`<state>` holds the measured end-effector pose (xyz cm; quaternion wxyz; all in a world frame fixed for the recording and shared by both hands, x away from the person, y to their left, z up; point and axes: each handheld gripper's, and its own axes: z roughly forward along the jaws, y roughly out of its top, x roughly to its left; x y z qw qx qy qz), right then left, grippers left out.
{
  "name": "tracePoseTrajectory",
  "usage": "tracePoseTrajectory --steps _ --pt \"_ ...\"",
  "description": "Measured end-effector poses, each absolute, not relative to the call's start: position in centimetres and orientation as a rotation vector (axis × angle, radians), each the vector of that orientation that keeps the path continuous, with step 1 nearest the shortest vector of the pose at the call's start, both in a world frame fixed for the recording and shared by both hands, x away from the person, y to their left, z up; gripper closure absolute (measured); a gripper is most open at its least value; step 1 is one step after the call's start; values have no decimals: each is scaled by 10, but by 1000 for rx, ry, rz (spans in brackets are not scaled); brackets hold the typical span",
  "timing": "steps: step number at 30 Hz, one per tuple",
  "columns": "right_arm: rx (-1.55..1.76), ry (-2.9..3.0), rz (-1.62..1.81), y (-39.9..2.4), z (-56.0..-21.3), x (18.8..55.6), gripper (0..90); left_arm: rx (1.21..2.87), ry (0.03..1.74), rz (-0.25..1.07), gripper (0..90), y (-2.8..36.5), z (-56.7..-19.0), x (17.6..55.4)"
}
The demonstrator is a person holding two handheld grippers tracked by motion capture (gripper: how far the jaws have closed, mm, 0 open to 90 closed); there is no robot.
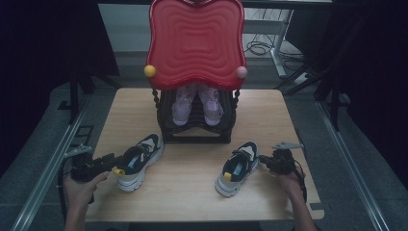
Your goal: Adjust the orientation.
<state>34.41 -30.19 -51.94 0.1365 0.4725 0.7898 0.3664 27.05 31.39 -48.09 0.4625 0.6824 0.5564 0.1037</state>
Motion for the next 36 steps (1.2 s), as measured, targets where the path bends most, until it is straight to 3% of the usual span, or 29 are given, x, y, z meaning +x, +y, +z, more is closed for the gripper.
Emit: tracePoseTrajectory --steps 25,36 --pt "1358 2303 1080 -290 -522 358 896 1681 1366 256 521 314 -481 270" --pt "1393 2216 1180 -311 -509 326 896 1680 1365 256 520 315 -481 269"
